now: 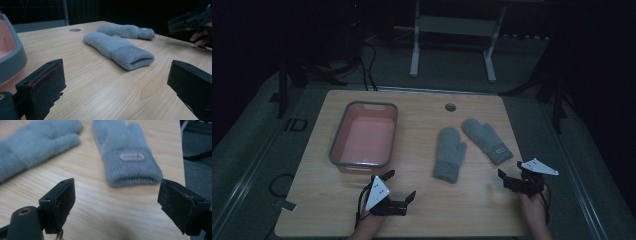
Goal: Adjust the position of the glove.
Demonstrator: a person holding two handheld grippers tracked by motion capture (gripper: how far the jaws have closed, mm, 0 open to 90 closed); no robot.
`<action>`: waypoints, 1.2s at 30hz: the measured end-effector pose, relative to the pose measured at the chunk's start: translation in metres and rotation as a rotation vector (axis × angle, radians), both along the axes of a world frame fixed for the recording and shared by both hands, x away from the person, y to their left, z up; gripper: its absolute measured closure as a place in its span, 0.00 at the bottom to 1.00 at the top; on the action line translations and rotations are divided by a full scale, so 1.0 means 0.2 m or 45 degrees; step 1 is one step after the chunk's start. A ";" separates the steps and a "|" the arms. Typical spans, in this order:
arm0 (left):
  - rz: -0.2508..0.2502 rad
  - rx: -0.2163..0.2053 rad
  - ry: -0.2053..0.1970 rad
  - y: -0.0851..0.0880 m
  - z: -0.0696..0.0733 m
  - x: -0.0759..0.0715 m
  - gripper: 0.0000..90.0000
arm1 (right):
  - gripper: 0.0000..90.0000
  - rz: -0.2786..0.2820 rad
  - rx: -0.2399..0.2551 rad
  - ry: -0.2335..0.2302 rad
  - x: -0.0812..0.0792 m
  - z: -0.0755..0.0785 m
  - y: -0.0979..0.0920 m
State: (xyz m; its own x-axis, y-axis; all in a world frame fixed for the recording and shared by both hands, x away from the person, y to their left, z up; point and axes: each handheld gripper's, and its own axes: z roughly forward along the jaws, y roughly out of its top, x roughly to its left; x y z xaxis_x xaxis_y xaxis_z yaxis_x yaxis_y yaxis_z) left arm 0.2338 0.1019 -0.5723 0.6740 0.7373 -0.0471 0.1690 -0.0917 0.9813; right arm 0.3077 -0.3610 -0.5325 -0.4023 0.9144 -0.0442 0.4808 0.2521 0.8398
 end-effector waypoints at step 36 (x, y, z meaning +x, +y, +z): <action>0.018 -0.004 0.026 0.00 0.00 0.01 0.02 | 0.15 0.501 0.000 0.069 0.36 0.33 0.41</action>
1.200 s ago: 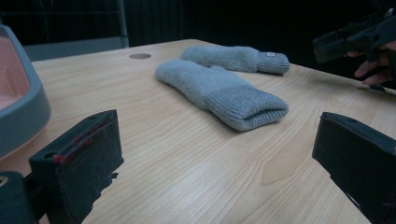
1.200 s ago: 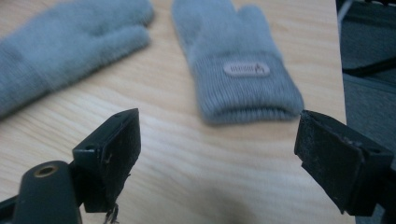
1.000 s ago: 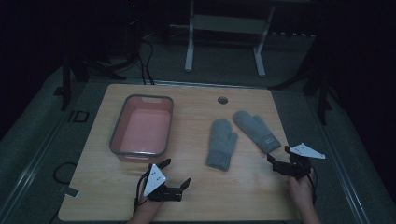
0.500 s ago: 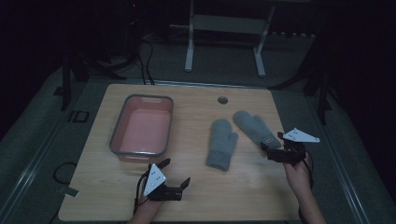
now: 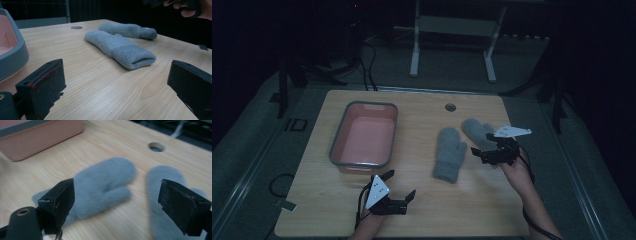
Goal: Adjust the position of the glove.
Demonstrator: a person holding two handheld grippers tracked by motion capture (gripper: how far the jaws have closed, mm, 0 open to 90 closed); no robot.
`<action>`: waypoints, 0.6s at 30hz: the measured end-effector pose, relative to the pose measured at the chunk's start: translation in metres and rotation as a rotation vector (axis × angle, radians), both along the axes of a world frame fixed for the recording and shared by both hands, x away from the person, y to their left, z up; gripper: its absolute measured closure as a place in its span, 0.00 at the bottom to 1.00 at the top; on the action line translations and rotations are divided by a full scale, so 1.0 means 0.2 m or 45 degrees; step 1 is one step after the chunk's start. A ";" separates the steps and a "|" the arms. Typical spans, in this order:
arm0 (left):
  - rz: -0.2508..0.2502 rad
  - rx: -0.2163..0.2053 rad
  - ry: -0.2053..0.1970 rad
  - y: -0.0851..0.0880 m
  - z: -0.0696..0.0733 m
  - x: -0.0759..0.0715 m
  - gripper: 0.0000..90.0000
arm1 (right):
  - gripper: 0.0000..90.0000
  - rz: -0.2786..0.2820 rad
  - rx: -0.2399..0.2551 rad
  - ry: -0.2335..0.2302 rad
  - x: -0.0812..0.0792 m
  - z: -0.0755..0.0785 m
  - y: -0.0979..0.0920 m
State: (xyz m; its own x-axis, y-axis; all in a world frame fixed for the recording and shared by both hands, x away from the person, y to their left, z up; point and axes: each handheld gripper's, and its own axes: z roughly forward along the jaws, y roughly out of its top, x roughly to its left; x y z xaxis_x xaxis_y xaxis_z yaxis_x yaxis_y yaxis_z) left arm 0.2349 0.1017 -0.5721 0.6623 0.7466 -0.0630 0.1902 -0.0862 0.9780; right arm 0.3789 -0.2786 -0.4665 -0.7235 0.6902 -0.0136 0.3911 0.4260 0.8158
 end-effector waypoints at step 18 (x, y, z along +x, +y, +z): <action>-0.008 0.003 0.011 0.00 0.00 0.01 0.02 | 0.22 0.154 -0.126 0.109 0.24 -0.16 0.30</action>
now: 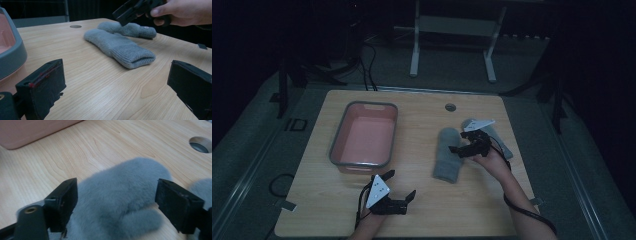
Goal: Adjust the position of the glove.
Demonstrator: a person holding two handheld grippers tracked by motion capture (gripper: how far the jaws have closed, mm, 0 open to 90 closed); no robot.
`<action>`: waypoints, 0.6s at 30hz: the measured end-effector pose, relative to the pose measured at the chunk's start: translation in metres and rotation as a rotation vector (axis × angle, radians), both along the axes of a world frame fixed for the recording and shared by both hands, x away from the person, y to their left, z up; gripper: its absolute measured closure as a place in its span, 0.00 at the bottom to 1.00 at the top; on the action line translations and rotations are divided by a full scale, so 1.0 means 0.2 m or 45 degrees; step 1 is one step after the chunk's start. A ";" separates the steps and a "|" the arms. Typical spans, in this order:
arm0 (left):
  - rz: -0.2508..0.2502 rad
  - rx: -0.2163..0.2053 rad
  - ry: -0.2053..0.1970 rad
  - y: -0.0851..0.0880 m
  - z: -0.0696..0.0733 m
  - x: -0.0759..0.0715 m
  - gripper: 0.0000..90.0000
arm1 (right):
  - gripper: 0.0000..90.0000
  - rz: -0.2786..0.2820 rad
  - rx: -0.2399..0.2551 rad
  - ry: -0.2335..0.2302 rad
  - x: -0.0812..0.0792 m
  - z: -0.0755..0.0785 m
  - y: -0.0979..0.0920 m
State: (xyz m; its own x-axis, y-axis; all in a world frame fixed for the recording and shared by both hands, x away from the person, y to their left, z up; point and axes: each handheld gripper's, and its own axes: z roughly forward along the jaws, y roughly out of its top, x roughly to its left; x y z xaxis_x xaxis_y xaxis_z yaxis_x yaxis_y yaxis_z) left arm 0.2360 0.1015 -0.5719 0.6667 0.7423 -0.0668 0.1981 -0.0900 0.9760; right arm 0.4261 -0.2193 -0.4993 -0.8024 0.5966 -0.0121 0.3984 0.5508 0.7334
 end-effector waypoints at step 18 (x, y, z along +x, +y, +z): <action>-0.005 0.002 -0.002 0.00 0.00 0.00 0.02 | 0.40 0.091 -0.181 0.075 0.11 -0.20 0.12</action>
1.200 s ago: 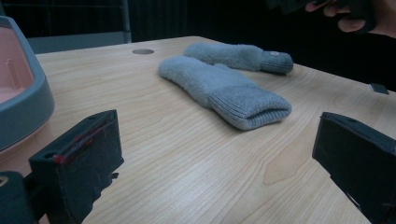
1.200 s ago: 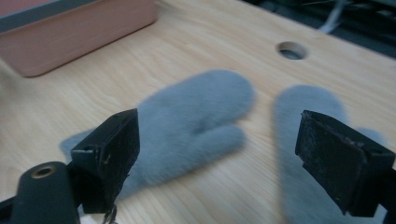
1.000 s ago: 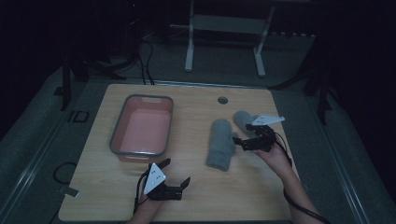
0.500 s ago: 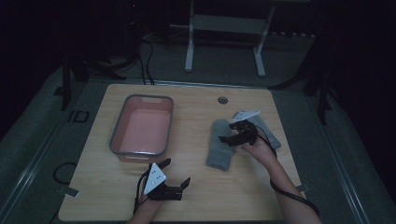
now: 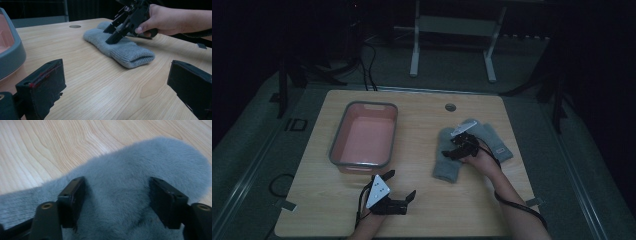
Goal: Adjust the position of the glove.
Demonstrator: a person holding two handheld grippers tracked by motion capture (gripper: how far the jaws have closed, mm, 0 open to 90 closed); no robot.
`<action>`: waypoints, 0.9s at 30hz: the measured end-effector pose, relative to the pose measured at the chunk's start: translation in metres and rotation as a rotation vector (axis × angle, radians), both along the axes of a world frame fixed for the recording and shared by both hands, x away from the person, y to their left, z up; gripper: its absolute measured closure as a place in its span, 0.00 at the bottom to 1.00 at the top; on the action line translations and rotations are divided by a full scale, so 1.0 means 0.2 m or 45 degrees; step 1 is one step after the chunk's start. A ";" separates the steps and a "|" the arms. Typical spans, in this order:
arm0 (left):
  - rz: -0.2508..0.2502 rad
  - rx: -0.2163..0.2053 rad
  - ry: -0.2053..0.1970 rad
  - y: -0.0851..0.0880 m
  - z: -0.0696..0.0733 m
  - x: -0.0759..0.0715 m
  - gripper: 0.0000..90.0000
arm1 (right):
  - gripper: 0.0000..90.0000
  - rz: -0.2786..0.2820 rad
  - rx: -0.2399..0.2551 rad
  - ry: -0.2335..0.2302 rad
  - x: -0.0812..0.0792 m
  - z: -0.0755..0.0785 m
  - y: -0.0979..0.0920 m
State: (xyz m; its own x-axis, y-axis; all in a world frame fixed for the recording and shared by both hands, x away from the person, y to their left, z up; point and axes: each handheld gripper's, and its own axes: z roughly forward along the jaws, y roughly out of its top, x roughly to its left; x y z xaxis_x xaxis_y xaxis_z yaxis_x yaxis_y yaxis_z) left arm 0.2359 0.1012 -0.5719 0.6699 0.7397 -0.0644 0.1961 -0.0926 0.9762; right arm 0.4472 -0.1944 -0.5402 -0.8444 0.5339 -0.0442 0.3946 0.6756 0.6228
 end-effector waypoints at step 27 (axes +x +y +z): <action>0.002 0.000 0.000 0.00 0.00 0.00 0.02 | 0.88 0.266 0.106 0.007 -0.18 0.15 0.19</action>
